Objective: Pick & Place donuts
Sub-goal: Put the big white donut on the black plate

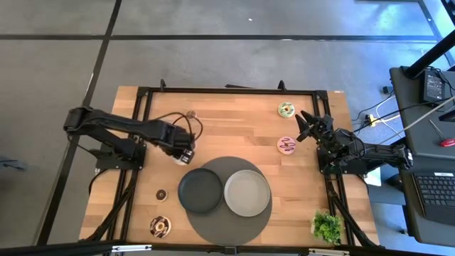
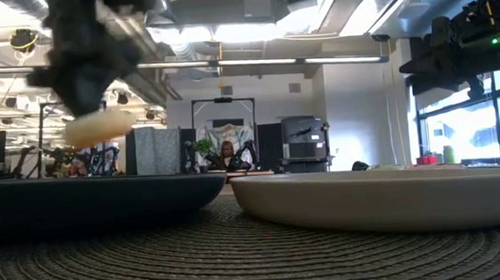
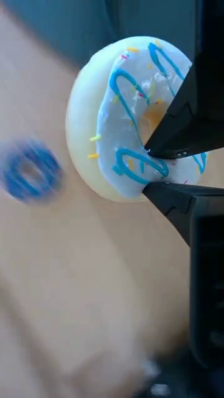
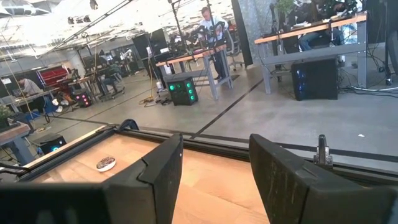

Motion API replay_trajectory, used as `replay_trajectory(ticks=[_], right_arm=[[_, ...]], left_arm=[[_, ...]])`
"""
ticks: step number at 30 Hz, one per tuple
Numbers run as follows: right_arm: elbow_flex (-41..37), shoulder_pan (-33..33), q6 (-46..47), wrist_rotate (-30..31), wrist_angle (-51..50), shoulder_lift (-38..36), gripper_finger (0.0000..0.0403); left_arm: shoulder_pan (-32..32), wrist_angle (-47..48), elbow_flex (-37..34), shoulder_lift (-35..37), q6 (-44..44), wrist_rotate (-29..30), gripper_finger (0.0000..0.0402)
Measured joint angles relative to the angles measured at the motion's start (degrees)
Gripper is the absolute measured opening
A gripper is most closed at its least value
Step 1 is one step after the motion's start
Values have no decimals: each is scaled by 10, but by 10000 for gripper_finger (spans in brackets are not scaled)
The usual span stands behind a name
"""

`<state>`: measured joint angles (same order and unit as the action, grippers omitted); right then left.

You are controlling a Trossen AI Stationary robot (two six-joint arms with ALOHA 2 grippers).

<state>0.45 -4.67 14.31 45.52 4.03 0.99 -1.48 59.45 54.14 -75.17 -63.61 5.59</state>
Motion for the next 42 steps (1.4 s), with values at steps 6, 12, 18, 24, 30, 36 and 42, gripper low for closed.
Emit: replay_trajectory(ticks=[6,12,18,24,30,36,42], right_arm=[[0,0,0,0,0,0,186],[0,0,2,-1,0,0,186],[0,0,2,-1,0,0,186],[0,0,2,-1,0,0,186],[0,0,0,-1,0,0,186],[0,0,0,-1,0,0,186],[0,0,0,-1,0,0,186]], left_arm=[[-11,-65,96,-10,143,31,63],[-61,-86,148,-78,257,10,63],[-120,-80,149,-151,223,-37,63],[-154,-54,149,-207,177,-38,63],[-158,-14,149,-249,134,-38,63],[-157,-15,149,-270,138,-39,63],[-155,-14,149,-270,149,-40,63]])
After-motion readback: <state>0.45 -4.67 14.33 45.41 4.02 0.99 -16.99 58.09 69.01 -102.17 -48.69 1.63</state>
